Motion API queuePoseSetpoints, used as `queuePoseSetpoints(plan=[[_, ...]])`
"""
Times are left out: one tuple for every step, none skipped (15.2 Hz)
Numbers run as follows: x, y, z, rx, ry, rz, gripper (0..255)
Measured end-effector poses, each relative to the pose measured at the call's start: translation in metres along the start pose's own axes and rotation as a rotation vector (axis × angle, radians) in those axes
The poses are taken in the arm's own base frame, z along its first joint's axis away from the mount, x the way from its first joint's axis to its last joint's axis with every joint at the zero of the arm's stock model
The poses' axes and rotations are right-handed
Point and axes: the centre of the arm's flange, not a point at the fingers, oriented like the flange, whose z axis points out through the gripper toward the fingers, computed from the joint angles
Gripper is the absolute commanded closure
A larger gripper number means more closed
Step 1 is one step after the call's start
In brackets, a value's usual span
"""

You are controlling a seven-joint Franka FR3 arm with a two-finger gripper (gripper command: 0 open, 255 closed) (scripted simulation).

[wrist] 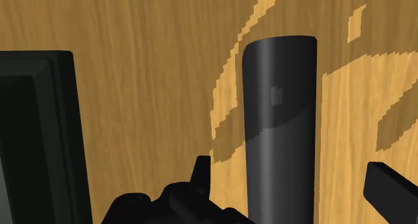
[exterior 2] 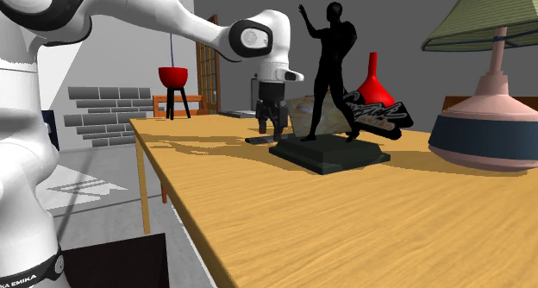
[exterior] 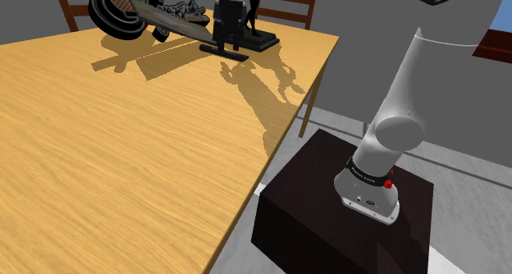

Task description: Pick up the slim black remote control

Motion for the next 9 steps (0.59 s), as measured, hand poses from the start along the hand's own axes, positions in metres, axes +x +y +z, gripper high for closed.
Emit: queuePoseSetpoints(plan=[[0.0006,0.0003,0.0007,0.000,0.000,0.000,255],[0.0009,0.0003,0.0011,0.000,0.000,0.000,255],[0.0008,0.0022,-0.0008,-0.003,0.004,0.002,255],[0.0010,0.0020,-0.0008,-0.002,0.004,0.002,255],[0.0012,0.0019,-0.0008,-0.002,0.003,0.002,255],[0.0014,0.0018,-0.0008,-0.002,0.003,0.002,255],[0.0015,0.0017,-0.0008,-0.002,0.003,0.002,255],[0.0015,0.0016,-0.0008,-0.002,0.003,0.002,255],[0.0016,0.0014,-0.0008,-0.002,0.003,0.002,255]])
